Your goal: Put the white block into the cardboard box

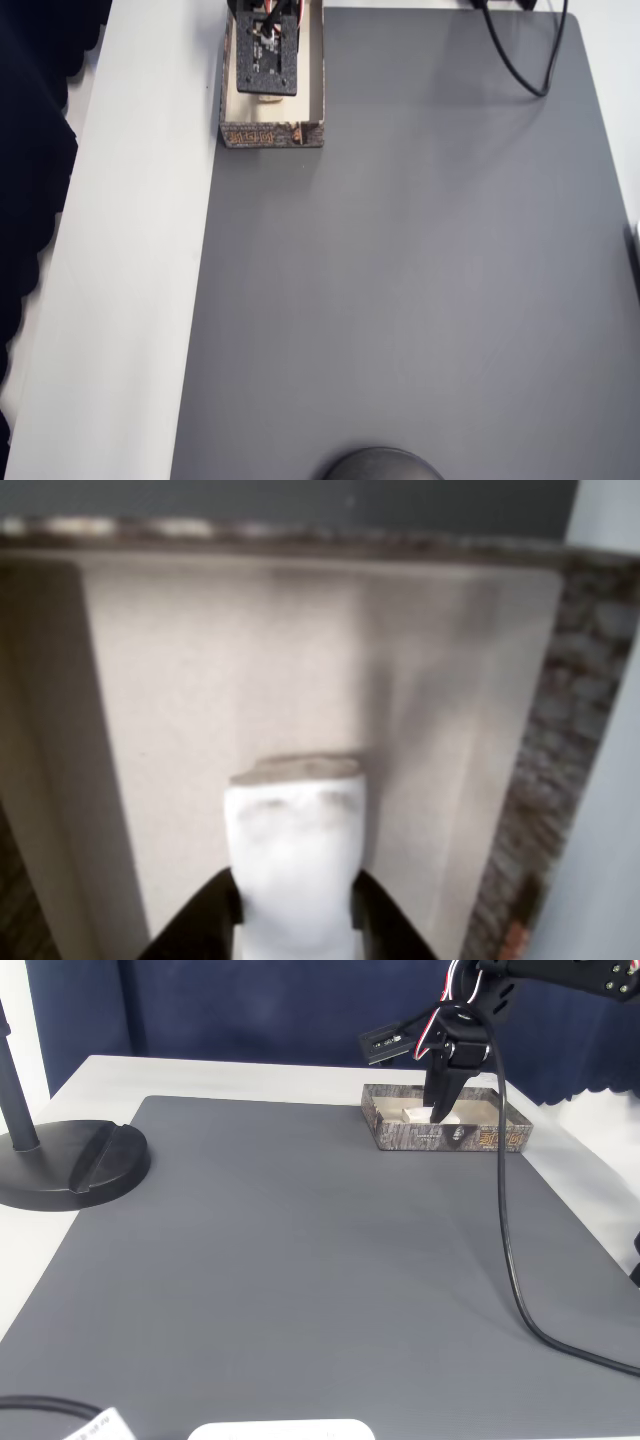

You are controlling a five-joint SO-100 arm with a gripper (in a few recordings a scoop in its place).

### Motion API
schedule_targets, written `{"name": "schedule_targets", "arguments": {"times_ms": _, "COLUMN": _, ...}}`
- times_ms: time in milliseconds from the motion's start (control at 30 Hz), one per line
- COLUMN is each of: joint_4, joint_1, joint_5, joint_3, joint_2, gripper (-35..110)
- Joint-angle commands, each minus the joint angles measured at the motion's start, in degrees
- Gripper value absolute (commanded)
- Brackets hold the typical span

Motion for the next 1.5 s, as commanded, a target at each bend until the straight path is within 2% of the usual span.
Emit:
{"name": "schedule_targets", "arguments": {"times_ms": 0, "joint_4": 0.3, "joint_1": 0.4, "joint_5": 0.2, "joint_3": -4.0, "joint_2": 0.5, "gripper": 6}}
{"name": "schedule_targets", "arguments": {"times_ms": 100, "joint_4": 0.2, "joint_1": 0.5, "joint_5": 0.3, "joint_3": -4.0, "joint_2": 0.5, "gripper": 9}}
{"name": "schedule_targets", "arguments": {"times_ms": 333, "joint_4": -1.6, "joint_1": -0.1, "joint_5": 0.2, "joint_3": -4.2, "joint_2": 1.2, "gripper": 33}}
{"name": "schedule_targets", "arguments": {"times_ms": 800, "joint_4": -1.8, "joint_1": -0.2, "joint_5": 1.1, "joint_3": -4.0, "joint_2": 10.8, "gripper": 39}}
{"name": "schedule_targets", "arguments": {"times_ms": 1067, "joint_4": 2.5, "joint_1": -1.9, "joint_5": -5.4, "joint_3": -1.5, "joint_2": 21.4, "gripper": 28}}
{"name": "schedule_targets", "arguments": {"times_ms": 1267, "joint_4": 7.7, "joint_1": -5.2, "joint_5": -18.6, "joint_3": 10.4, "joint_2": 31.1, "gripper": 0}}
{"name": "schedule_targets", "arguments": {"times_ms": 1467, "joint_4": 10.4, "joint_1": -11.9, "joint_5": -22.1, "joint_3": 22.9, "joint_2": 45.1, "gripper": -2}}
